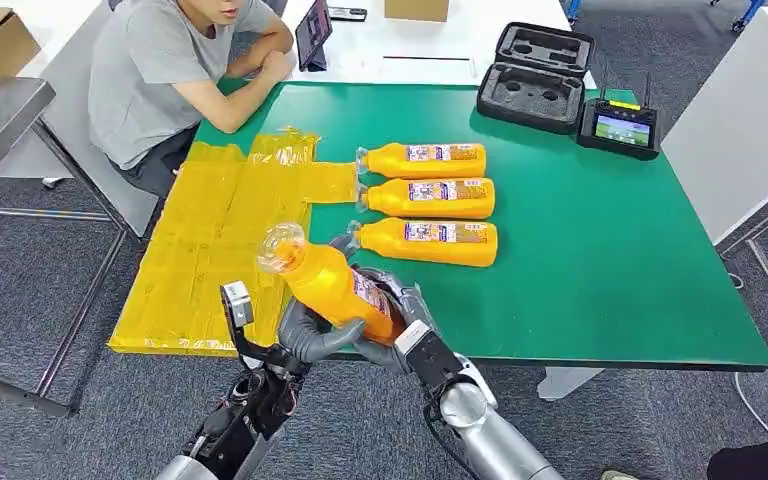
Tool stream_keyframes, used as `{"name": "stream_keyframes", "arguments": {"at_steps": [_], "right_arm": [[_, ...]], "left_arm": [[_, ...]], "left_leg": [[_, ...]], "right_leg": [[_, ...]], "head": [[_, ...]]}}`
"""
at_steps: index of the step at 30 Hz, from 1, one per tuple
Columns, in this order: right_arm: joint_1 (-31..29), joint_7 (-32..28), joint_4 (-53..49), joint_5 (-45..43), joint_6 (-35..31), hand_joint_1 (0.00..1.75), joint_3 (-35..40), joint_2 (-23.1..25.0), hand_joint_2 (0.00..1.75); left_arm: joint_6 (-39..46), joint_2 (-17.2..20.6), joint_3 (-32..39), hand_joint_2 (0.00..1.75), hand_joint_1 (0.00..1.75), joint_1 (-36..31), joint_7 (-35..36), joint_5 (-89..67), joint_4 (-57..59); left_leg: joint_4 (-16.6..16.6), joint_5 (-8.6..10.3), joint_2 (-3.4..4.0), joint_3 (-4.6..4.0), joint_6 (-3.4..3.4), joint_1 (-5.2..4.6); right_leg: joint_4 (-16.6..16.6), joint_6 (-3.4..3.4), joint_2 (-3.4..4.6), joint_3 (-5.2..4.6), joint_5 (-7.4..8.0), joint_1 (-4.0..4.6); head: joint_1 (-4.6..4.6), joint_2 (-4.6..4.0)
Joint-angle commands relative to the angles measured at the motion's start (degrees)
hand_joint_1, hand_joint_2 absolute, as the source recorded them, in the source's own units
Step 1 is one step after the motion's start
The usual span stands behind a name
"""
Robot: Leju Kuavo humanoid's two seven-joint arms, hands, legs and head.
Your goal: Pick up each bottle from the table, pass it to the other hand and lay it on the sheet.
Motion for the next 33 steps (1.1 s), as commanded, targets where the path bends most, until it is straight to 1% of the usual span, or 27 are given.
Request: {"name": "stream_keyframes", "arguments": {"at_steps": [1, 7, 17, 18, 27, 28, 33], "right_arm": [[-2.7, -0.1, 2.9, -0.1, 0.1, 1.75, 1.8, 0.3, 1.75], [-2.8, -0.1, 3.2, -0.7, -1.6, 1.75, 1.4, -0.3, 1.75], [-0.5, -0.1, 0.2, -0.8, -4.6, 1.75, 0.4, -2.2, 1.75], [-0.4, -0.1, 0.2, -0.9, -4.8, 1.75, 0.2, -2.2, 1.75], [0.4, -0.1, -0.9, -1.1, -5.6, 1.75, -0.8, -2.6, 1.75], [0.4, -0.1, -0.9, -1.1, -5.6, 1.75, -0.8, -2.6, 1.75], [0.4, -0.1, -0.9, -1.0, -5.6, 1.75, -1.0, -2.6, 1.75]], "left_arm": [[0.1, 0.5, -0.4, 1.75, 0.00, -2.5, 0.0, -0.1, 3.4], [-0.7, 0.7, 1.1, 1.75, 0.00, -2.3, 0.0, -0.1, 2.8], [-1.0, 1.1, 3.4, 1.75, 0.00, -1.3, 0.0, -0.7, 2.9], [-1.2, 1.1, 3.4, 0.00, 0.00, -1.2, 0.0, -0.7, 3.2], [-2.7, 0.7, 4.0, 0.00, 0.00, -1.2, 0.0, -1.0, 3.8], [-2.7, 0.7, 4.0, 1.75, 0.00, -1.2, 0.0, -1.0, 3.8], [-2.5, 0.7, 4.0, 1.75, 0.00, -1.4, 0.0, -1.2, 4.0]], "left_leg": [[0.1, -0.04, 0.07, 0.04, -0.05, 0.03], [0.0, -0.01, 0.06, 0.04, -0.03, -0.01], [0.0, -0.05, 0.06, 0.12, -0.05, 0.00], [0.0, -0.02, 0.05, 0.08, -0.05, 0.01], [0.0, -0.03, 0.06, 0.07, -0.05, 0.01], [0.0, -0.01, 0.05, 0.04, -0.03, -0.01], [0.0, -0.01, 0.05, 0.05, -0.04, -0.01]], "right_leg": [[0.1, -0.09, 0.03, 0.03, -0.02, 0.04], [0.0, -0.05, 0.04, 0.02, 0.00, 0.00], [0.0, -0.09, 0.03, 0.11, -0.03, 0.02], [0.0, -0.07, 0.03, 0.07, -0.01, 0.01], [0.0, -0.08, 0.03, 0.06, -0.01, 0.02], [0.0, -0.05, 0.03, 0.02, 0.00, -0.01], [0.0, -0.06, 0.02, 0.04, -0.01, 0.00]], "head": [[0.00, 0.00], [0.00, 0.00], [0.00, 0.00], [0.00, 0.00], [0.00, 0.00], [0.00, 0.00], [0.00, 0.00]]}}
